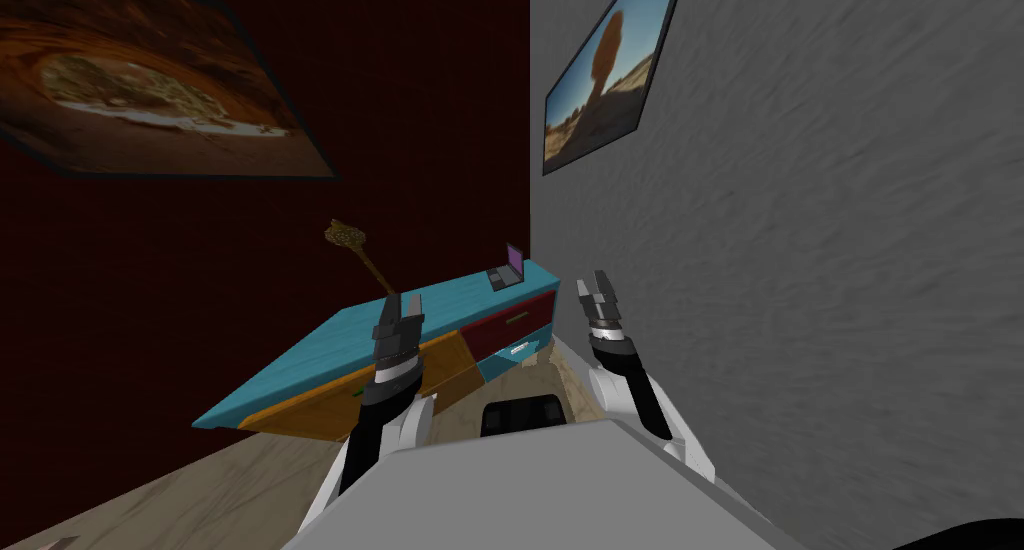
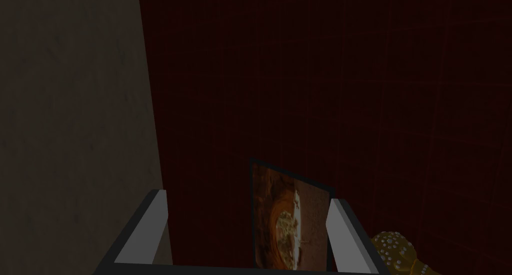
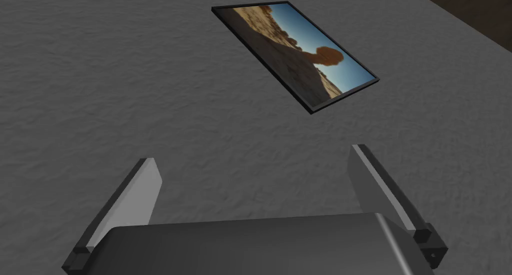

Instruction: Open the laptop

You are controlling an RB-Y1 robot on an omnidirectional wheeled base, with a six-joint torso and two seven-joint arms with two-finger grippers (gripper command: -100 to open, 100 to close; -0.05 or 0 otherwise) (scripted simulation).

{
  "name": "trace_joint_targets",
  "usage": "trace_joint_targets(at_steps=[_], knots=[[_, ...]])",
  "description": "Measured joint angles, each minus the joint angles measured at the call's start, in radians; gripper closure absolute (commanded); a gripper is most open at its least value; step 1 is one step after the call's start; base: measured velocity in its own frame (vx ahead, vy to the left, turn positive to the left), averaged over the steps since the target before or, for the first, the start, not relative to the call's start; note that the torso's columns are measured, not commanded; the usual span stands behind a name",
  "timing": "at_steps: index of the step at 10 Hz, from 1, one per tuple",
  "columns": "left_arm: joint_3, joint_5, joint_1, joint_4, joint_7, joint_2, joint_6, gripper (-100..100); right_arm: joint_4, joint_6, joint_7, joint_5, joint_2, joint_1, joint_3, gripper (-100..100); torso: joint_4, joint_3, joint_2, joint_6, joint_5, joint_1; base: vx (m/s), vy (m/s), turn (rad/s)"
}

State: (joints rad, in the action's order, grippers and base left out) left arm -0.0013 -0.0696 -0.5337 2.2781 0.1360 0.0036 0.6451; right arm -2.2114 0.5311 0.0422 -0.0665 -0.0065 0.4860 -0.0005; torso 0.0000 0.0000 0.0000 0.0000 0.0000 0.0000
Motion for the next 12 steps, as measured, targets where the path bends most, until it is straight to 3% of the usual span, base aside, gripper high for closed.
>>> trace_joint_targets(at_steps=[2,9,10,12], knots=[[0.0,0.0,0.0,0.0,0.0,0.0,0.0,0,0.0,0.0,0.0,0.0,0.0,0.0,0.0,0,0.105,-0.209,0.104,0.0,0.0,0.0,0.0,0.0,0.0],[0.0,0.0,0.0,0.0,0.0,0.0,0.0,0,0.0,0.0,0.0,0.0,0.0,0.0,0.0,0,0.617,-1.234,0.618,0.0,0.0,0.0,0.0,0.0,0.0],[0.0,0.0,0.0,0.0,0.0,0.0,0.0,0,0.0,0.0,0.0,0.0,0.0,0.0,0.0,-100,0.691,-1.382,0.691,0.0,0.0,0.0,0.006,0.008,0.038],[0.0,0.0,0.0,0.0,0.0,0.0,0.0,0,0.004,-0.014,-0.002,-0.016,-0.045,-0.01,0.003,-100,0.734,-1.471,0.734,0.0,0.0,0.001,0.0,0.02,0.062]])
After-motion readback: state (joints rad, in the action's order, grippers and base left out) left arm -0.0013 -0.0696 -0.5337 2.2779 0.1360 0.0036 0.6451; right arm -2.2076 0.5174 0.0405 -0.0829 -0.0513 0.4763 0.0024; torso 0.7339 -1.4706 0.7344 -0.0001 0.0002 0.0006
